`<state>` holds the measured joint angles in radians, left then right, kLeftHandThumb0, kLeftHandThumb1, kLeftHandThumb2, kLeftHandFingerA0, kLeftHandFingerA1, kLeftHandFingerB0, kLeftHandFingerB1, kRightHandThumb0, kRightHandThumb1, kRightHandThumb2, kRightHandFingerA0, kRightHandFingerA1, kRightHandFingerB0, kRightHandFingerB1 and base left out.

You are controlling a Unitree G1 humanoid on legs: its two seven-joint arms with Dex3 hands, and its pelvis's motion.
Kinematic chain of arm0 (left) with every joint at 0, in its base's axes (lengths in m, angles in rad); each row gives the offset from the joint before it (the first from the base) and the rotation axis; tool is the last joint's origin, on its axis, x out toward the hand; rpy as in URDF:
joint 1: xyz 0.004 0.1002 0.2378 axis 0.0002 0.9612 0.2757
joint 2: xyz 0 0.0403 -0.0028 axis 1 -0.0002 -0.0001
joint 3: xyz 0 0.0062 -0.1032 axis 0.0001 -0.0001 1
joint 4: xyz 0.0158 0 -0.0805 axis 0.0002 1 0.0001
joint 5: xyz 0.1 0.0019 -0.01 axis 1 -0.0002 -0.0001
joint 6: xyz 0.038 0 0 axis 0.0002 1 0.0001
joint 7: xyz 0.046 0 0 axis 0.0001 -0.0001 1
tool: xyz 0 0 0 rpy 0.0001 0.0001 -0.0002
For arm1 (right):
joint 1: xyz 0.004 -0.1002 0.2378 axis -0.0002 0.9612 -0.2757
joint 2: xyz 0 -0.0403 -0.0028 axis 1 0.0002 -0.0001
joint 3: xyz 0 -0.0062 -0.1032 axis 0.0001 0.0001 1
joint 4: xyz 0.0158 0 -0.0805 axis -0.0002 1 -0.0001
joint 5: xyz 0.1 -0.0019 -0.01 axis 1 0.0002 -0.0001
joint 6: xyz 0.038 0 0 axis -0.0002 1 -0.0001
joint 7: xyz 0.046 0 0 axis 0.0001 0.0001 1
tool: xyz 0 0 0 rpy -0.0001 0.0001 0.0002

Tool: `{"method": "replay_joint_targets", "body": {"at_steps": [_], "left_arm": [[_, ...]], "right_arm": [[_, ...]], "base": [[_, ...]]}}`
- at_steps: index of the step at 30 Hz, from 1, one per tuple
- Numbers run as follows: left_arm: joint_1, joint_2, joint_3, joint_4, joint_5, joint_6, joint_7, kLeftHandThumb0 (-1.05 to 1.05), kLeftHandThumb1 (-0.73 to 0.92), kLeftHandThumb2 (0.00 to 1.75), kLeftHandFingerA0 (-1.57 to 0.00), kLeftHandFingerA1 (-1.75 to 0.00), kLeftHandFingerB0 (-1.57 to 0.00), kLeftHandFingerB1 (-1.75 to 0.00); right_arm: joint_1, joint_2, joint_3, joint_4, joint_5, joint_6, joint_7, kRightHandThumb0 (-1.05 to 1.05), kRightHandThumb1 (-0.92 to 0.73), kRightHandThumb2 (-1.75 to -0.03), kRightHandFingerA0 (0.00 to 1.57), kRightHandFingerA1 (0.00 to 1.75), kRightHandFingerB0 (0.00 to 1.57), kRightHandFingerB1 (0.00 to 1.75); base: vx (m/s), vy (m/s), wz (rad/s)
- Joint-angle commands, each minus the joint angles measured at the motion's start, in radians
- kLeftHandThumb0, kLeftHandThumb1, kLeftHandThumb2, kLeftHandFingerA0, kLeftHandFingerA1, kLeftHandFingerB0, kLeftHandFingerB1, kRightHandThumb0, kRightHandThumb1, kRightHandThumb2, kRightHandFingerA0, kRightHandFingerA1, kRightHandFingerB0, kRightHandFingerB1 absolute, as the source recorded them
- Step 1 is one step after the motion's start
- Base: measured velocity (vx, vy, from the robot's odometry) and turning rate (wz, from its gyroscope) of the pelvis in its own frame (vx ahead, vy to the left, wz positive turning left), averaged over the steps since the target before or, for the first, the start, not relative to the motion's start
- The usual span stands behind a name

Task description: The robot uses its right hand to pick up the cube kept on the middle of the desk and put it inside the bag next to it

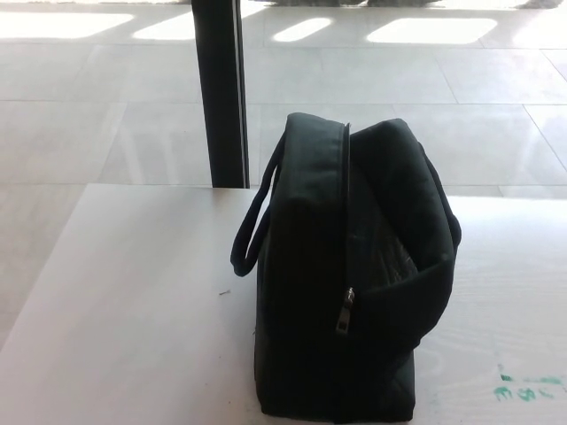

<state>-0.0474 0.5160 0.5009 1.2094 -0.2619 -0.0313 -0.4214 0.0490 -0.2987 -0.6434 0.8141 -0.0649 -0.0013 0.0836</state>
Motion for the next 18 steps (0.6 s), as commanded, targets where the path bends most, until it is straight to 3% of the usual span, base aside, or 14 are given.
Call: {"method": "replay_joint_targets", "body": {"at_steps": [1, 2, 5, 12, 13, 18], "left_arm": [[0.0, 0.03, 0.002, -0.012, -0.01, -0.001, -0.003, -1.05, 0.54, 0.92, -0.36, -1.56, -0.28, -1.47], [0.001, 0.028, -0.001, -0.003, -0.006, -0.006, 0.002, -1.05, 0.56, 0.9, -0.38, -1.49, -0.29, -1.41], [0.005, 0.022, -0.002, 0.002, -0.006, -0.011, 0.0, -1.05, 0.56, 0.89, -0.33, -1.49, -0.28, -1.44], [0.009, 0.024, 0.001, -0.001, -0.008, -0.014, -0.001, -1.05, 0.57, 0.89, -0.37, -1.5, -0.28, -1.41], [0.007, 0.027, 0.003, 0.01, -0.009, -0.008, 0.002, -1.05, 0.56, 0.89, -0.39, -1.48, -0.3, -1.39], [0.003, 0.024, -0.007, 0.011, -0.002, -0.013, -0.004, -1.05, 0.53, 0.91, -0.42, -1.5, -0.31, -1.41]], "right_arm": [[0.013, 0.0, 0.007, -0.005, 0.109, 0.047, 0.038, -0.5, -0.72, -0.62, 0.39, 0.75, 0.37, 0.6], [0.02, -0.001, 0.014, -0.027, 0.115, 0.056, 0.042, -0.44, -0.68, -0.59, 0.58, 1.04, 0.55, 0.67], [0.031, -0.013, 0.038, -0.051, 0.121, 0.064, 0.046, -0.43, -0.67, -0.6, 0.58, 0.88, 0.55, 0.65], [0.03, -0.026, 0.085, -0.076, 0.136, 0.05, 0.049, -0.43, -0.66, -0.6, 0.61, 0.79, 0.63, 0.56], [0.038, -0.028, 0.095, -0.073, 0.132, 0.04, 0.045, -0.4, -0.65, -0.59, 0.69, 0.82, 0.71, 0.54], [0.072, -0.036, 0.115, -0.095, 0.146, 0.021, 0.05, -0.41, -0.65, -0.59, 0.66, 0.85, 0.71, 0.58]], "base": [[0.0, 0.0, 0.0], [0.0, 0.0, 0.0], [0.0, 0.0, 0.0], [0.0, 0.0, 0.0], [0.0, 0.0, 0.0], [0.0, 0.0, 0.0]]}}
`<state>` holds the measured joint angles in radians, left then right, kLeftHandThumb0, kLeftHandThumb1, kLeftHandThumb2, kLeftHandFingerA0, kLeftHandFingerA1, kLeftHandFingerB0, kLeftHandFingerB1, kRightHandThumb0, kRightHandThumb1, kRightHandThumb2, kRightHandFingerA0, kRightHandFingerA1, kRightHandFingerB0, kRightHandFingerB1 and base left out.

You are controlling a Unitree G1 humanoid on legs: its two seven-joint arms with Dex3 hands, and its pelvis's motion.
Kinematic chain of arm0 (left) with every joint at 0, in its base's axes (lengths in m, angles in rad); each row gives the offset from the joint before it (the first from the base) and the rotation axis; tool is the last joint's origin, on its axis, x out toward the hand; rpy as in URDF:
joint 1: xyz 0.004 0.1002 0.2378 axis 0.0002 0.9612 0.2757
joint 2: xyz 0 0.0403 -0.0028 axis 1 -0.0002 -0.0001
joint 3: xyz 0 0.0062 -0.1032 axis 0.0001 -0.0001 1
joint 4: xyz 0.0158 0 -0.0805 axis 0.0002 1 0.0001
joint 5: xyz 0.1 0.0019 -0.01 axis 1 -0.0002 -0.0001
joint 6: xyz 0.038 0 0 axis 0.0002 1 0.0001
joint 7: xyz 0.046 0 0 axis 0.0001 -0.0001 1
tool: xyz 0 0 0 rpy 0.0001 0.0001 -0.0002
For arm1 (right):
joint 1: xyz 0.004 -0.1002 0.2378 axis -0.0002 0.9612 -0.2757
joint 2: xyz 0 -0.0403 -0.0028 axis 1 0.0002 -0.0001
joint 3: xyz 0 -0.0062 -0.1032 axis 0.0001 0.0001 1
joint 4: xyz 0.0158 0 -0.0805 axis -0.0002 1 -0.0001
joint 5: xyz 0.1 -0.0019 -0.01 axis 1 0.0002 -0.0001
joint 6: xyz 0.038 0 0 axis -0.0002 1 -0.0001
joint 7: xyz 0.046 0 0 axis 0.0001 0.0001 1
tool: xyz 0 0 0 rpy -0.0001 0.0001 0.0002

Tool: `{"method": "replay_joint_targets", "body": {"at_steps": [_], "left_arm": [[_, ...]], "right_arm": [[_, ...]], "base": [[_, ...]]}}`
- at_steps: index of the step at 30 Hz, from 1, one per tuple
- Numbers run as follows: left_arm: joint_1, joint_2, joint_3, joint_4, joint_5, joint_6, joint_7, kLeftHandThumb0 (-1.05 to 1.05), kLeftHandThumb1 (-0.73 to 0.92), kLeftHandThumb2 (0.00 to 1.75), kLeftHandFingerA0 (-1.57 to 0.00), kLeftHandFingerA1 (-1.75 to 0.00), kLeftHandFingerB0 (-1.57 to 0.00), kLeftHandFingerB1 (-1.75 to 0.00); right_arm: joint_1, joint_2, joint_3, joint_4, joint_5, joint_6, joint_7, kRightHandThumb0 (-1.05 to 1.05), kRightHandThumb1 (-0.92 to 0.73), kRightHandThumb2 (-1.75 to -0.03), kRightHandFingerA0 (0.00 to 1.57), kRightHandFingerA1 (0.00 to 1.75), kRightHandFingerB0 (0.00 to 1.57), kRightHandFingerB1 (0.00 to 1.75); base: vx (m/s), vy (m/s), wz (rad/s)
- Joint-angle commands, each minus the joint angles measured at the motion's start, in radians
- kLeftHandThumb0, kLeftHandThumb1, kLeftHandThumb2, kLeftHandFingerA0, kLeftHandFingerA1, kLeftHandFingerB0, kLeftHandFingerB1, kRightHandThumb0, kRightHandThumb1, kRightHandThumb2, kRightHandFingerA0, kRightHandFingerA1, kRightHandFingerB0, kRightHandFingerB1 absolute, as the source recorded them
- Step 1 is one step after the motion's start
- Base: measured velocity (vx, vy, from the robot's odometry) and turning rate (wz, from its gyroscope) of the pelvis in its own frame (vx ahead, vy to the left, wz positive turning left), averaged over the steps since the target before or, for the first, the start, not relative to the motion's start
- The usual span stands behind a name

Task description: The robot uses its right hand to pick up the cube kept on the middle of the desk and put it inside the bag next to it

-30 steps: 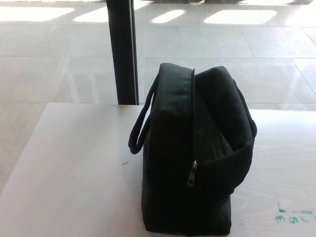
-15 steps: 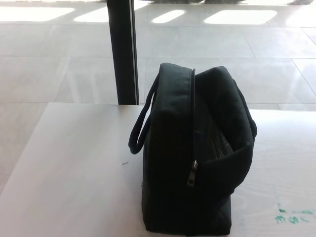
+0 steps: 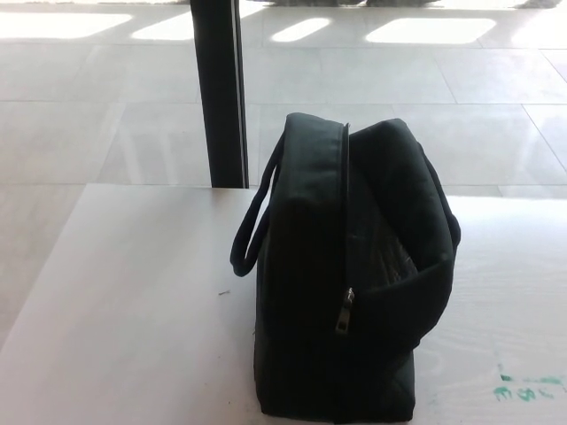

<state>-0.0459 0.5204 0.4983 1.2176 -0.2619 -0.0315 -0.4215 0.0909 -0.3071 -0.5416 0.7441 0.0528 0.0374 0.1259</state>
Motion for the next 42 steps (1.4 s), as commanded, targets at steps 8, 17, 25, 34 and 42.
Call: {"method": "replay_joint_targets", "body": {"at_steps": [8, 17, 25, 34, 42], "left_arm": [[-0.013, -0.006, 0.003, -0.018, -0.022, -0.011, -0.028, -1.05, 0.54, 0.92, -0.4, -1.5, -0.3, -1.42], [-0.019, -0.003, 0.001, -0.026, -0.028, -0.008, -0.028, -1.05, 0.55, 0.92, -0.38, -1.49, -0.3, -1.43], [-0.018, -0.001, -0.009, -0.016, -0.022, -0.011, -0.028, -1.05, 0.53, 0.92, -0.4, -1.5, -0.32, -1.44], [-0.011, -0.001, -0.007, -0.021, -0.027, -0.011, -0.026, -1.05, 0.56, 0.9, -0.37, -1.5, -0.3, -1.43], [-0.031, 0.0, -0.012, -0.008, -0.024, -0.007, -0.019, -1.05, 0.5, 0.92, -0.43, -1.51, -0.38, -1.46]], "right_arm": [[0.012, -0.048, 0.03, -0.03, 0.045, -0.015, 0.002, -0.4, -0.64, -0.59, 0.68, 0.83, 0.69, 0.55], [-0.012, -0.068, 0.052, 0.018, 0.063, -0.034, 0.023, -0.46, -0.66, -0.59, 0.67, 0.75, 0.48, 0.54], [0.001, -0.077, 0.069, 0.017, 0.062, -0.034, 0.029, -0.46, -0.64, -0.59, 0.64, 0.76, 0.43, 0.53], [-0.005, -0.09, 0.085, 0.031, 0.071, -0.012, 0.059, -0.52, -0.66, -0.6, 0.56, 0.78, 0.36, 0.51], [0.05, -0.09, 0.1, -0.1, 0.099, 0.046, 0.102, -0.57, -0.72, -0.61, 0.42, 0.68, 0.26, 0.53]], "base": [[0.0, 0.0, 0.0], [0.0, 0.0, 0.0], [0.0, 0.0, 0.0], [0.0, 0.0, 0.0], [0.0, 0.0, 0.0]]}}
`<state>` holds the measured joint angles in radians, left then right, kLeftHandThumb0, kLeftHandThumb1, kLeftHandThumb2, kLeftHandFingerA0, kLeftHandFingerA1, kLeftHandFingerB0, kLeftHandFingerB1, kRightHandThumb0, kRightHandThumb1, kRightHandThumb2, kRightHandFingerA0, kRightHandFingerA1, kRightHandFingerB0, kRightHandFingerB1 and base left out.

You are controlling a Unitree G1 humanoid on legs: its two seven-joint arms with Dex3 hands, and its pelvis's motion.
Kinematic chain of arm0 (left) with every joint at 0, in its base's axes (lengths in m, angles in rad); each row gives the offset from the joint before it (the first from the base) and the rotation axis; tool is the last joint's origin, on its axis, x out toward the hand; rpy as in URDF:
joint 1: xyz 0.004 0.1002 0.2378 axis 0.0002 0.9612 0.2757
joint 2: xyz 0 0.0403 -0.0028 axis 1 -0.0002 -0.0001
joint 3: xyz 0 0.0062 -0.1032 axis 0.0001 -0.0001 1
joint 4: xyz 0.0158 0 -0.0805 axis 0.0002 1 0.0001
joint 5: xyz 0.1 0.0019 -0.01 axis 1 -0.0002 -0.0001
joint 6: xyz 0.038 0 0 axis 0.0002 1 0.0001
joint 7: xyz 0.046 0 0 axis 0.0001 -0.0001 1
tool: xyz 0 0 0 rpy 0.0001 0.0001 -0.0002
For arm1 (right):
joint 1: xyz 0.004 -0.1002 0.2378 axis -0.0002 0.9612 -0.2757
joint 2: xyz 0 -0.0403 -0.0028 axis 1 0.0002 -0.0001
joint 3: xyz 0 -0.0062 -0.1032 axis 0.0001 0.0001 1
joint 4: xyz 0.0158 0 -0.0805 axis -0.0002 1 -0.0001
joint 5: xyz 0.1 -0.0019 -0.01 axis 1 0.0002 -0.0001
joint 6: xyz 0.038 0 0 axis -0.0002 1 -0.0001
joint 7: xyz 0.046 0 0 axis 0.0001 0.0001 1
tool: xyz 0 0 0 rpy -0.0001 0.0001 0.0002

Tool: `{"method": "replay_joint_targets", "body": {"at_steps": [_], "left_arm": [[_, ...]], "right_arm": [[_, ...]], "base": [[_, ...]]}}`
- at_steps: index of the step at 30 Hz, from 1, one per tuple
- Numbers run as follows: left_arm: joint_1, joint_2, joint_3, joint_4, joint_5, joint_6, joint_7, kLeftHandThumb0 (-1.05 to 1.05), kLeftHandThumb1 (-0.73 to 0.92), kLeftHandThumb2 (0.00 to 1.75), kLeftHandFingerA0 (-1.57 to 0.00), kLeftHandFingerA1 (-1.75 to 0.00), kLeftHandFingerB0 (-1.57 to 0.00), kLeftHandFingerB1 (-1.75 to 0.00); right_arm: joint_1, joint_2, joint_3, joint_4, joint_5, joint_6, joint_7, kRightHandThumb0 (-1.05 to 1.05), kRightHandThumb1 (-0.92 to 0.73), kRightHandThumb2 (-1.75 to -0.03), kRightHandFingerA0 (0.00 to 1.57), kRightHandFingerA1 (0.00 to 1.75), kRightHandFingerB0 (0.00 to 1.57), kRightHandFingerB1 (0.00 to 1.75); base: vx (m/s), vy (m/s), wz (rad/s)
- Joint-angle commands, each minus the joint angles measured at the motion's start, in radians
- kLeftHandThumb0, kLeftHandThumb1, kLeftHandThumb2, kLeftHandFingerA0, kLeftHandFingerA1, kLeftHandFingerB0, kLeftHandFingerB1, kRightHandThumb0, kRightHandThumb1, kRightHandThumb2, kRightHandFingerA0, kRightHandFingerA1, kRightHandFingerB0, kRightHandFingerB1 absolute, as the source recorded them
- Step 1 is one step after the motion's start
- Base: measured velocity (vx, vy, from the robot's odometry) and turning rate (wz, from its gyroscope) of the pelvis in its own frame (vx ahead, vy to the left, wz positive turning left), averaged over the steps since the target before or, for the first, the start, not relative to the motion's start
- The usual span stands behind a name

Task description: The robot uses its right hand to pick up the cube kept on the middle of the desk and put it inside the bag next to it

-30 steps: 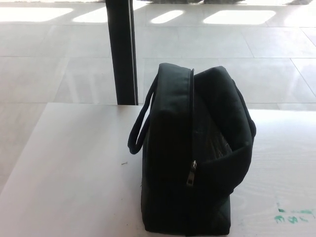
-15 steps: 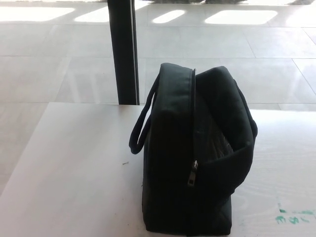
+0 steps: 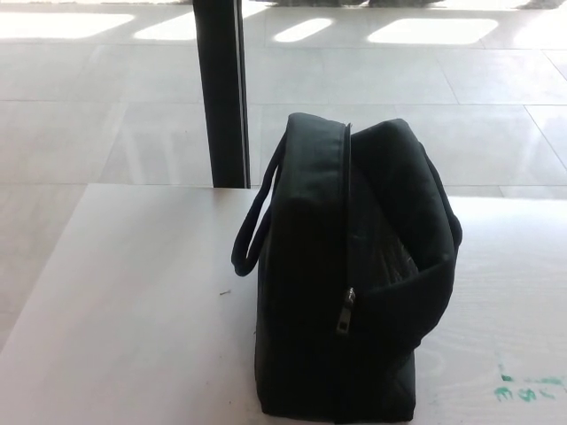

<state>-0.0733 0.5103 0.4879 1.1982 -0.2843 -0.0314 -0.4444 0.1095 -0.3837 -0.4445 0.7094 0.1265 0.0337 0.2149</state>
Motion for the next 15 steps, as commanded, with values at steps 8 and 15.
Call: {"method": "replay_joint_targets", "body": {"at_steps": [8, 15], "left_arm": [[0.007, 0.006, 0.003, 0.006, -0.008, -0.001, 0.006, -1.05, 0.52, 0.95, -0.43, -1.52, -0.32, -1.48], [0.007, 0.007, 0.0, -0.011, -0.008, 0.003, 0.0, -1.05, 0.53, 0.94, -0.39, -1.51, -0.32, -1.43]], "right_arm": [[0.082, 0.008, 0.006, -0.188, 0.023, 0.121, -0.021, -0.57, -0.72, -0.61, 0.41, 0.69, 0.25, 0.53], [0.087, 0.012, 0.004, -0.211, 0.027, 0.14, -0.02, -0.57, -0.72, -0.61, 0.4, 0.68, 0.26, 0.54]], "base": [[0.0, 0.0, 0.0], [0.0, 0.0, 0.0]]}}
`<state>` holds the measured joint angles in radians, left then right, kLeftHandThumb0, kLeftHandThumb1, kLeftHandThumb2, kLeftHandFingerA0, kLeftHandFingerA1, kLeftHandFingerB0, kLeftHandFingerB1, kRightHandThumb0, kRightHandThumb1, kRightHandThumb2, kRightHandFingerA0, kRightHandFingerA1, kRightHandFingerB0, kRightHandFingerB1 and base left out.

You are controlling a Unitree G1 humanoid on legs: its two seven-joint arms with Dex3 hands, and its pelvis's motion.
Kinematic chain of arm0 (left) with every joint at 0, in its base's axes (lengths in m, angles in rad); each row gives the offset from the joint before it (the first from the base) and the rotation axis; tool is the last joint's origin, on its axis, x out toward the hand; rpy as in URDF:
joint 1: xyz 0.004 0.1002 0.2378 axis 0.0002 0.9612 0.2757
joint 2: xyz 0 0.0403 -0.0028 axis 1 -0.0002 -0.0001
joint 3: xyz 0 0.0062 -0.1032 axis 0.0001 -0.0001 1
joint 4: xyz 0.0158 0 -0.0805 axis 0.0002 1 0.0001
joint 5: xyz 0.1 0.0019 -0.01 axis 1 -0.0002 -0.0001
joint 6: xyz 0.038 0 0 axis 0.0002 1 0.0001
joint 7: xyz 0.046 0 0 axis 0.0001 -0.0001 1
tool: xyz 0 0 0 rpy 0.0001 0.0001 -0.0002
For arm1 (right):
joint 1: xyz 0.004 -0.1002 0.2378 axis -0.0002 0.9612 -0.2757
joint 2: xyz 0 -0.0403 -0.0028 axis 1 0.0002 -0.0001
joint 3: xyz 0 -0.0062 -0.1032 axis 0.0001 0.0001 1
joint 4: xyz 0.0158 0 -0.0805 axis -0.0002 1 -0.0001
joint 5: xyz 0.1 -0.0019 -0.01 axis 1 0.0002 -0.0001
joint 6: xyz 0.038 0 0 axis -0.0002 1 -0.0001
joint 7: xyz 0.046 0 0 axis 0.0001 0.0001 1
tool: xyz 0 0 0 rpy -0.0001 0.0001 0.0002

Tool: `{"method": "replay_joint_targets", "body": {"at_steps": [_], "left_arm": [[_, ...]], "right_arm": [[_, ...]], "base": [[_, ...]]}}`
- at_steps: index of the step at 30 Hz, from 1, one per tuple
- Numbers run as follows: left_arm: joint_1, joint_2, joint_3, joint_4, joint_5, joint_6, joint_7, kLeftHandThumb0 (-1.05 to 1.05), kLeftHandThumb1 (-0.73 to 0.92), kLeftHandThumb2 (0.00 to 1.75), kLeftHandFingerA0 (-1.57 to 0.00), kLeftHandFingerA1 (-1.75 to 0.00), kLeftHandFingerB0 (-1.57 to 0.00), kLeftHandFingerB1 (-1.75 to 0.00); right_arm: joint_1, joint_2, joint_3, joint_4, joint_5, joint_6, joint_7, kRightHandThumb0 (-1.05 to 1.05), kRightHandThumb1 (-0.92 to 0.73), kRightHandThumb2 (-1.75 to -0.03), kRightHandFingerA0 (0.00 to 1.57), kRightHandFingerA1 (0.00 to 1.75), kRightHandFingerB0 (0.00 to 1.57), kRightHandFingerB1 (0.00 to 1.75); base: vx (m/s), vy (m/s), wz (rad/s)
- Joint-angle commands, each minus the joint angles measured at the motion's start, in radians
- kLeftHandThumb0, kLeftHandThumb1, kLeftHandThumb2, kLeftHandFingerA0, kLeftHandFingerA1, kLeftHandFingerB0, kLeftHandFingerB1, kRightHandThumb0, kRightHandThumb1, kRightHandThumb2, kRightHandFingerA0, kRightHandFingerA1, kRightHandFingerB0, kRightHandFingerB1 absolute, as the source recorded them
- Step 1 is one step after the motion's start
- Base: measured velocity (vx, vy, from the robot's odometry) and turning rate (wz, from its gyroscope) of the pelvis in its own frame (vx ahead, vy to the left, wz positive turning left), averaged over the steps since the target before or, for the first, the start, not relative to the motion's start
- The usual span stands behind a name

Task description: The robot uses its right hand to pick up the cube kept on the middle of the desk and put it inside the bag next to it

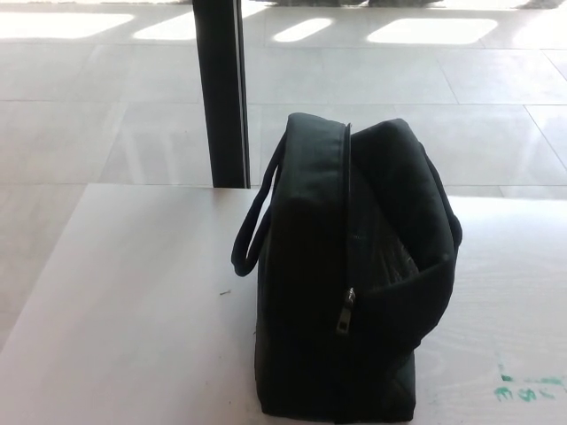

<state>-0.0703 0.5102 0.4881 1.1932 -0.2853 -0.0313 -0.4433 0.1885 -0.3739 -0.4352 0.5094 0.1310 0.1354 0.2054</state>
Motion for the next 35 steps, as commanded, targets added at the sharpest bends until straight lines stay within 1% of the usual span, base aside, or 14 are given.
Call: {"method": "replay_joint_targets", "body": {"at_steps": [1, 7, 10, 12, 17, 18, 19, 22, 23, 24, 25, 28, 29, 35], "left_arm": [[0.003, 0.007, -0.001, -0.004, -0.006, 0.002, 0.0, -1.05, 0.53, 0.94, -0.41, -1.51, -0.33, -1.44], [-0.003, 0.008, -0.006, -0.001, -0.001, -0.001, 0.0, -1.05, 0.57, 0.92, -0.39, -1.5, -0.32, -1.43], [0.006, 0.009, -0.003, -0.001, -0.006, -0.002, -0.001, -1.05, 0.56, 0.92, -0.38, -1.49, -0.31, -1.42], [0.003, 0.011, -0.007, 0.004, 0.0, -0.004, 0.006, -1.05, 0.53, 0.95, -0.41, -1.51, -0.31, -1.45], [0.006, 0.01, -0.004, -0.005, -0.006, -0.001, 0.002, -1.05, 0.52, 0.95, -0.4, -1.52, -0.32, -1.46], [0.006, 0.01, -0.001, 0.01, -0.007, -0.004, 0.002, -1.05, 0.54, 0.91, -0.4, -1.51, -0.32, -1.42], [0.005, 0.011, -0.001, 0.013, -0.006, -0.005, 0.002, -1.05, 0.52, 0.92, -0.4, -1.48, -0.39, -1.43], [0.007, 0.011, -0.004, 0.006, -0.004, -0.003, 0.002, -1.05, 0.5, 0.92, -0.41, -1.51, -0.39, -1.47], [0.006, 0.011, -0.005, 0.002, -0.004, 0.003, 0.008, -1.05, 0.52, 0.95, -0.4, -1.52, -0.32, -1.47], [0.005, 0.01, -0.003, 0.005, -0.005, 0.0, 0.01, -1.05, 0.52, 0.92, -0.4, -1.51, -0.32, -1.44], [0.006, 0.01, -0.002, 0.004, -0.006, -0.001, 0.009, -1.05, 0.5, 0.93, -0.39, -1.5, -0.38, -1.45], [0.006, 0.01, -0.003, 0.005, -0.006, -0.004, 0.003, -1.05, 0.5, 0.91, -0.41, -1.53, -0.38, -1.48], [0.007, 0.011, -0.006, 0.006, -0.003, -0.008, 0.0, -1.05, 0.53, 0.95, -0.41, -1.51, -0.33, -1.45], [0.0, 0.015, -0.01, 0.008, 0.001, -0.004, 0.01, -1.05, 0.55, 0.91, -0.39, -1.49, -0.32, -1.42]], "right_arm": [[0.007, 0.003, -0.005, -0.012, 0.022, 0.042, -0.013, -0.57, -0.72, -0.61, 0.41, 0.69, 0.27, 0.54], [-0.001, -0.002, -0.004, -0.003, 0.024, 0.039, -0.007, -0.57, -0.72, -0.61, 0.41, 0.71, 0.26, 0.54], [0.007, -0.003, 0.002, -0.004, 0.021, 0.039, -0.004, -0.57, -0.73, -0.62, 0.39, 0.7, 0.25, 0.53], [0.004, -0.005, 0.004, 0.007, 0.017, 0.023, -0.007, -0.57, -0.71, -0.61, 0.36, 0.71, 0.28, 0.55], [0.003, -0.003, 0.004, 0.005, 0.023, 0.032, -0.005, -0.57, -0.71, -0.61, 0.38, 0.73, 0.29, 0.54], [0.007, -0.004, 0.003, 0.007, 0.025, 0.032, -0.003, -0.57, -0.71, -0.61, 0.39, 0.73, 0.29, 0.54], [0.006, -0.005, 0.003, 0.007, 0.026, 0.035, -0.002, -0.57, -0.71, -0.61, 0.37, 0.72, 0.28, 0.54], [0.011, -0.009, 0.012, 0.001, 0.012, 0.035, -0.011, -0.58, -0.72, -0.61, 0.4, 0.73, 0.29, 0.54], [0.011, -0.008, 0.011, -0.002, 0.016, 0.038, -0.008, -0.57, -0.72, -0.61, 0.38, 0.73, 0.29, 0.54], [0.013, -0.008, 0.01, -0.003, 0.019, 0.037, -0.005, -0.57, -0.72, -0.61, 0.37, 0.74, 0.29, 0.55], [0.011, -0.008, 0.008, -0.001, 0.022, 0.038, -0.003, -0.57, -0.71, -0.61, 0.36, 0.74, 0.29, 0.55], [0.006, -0.009, 0.008, 0.011, 0.023, 0.033, -0.004, -0.57, -0.72, -0.61, 0.37, 0.74, 0.3, 0.55], [0.006, -0.01, 0.01, 0.011, 0.02, 0.034, -0.006, -0.57, -0.72, -0.61, 0.38, 0.73, 0.3, 0.55], [-0.009, -0.007, 0.01, 0.031, 0.016, 0.023, -0.018, -0.54, -0.7, -0.61, 0.38, 0.7, 0.33, 0.54]], "base": [[0.0, 0.0, 0.0], [0.0, 0.0, 0.0], [0.0, 0.0, 0.0], [0.0, 0.0, 0.0], [0.0, 0.0, 0.0], [0.0, 0.0, 0.0], [0.0, 0.0, 0.0], [0.0, 0.0, 0.0], [0.0, 0.0, 0.0], [0.0, 0.0, 0.0], [0.0, 0.0, 0.0], [0.0, 0.0, 0.0], [0.0, 0.0, 0.0], [0.0, 0.0, 0.0]]}}
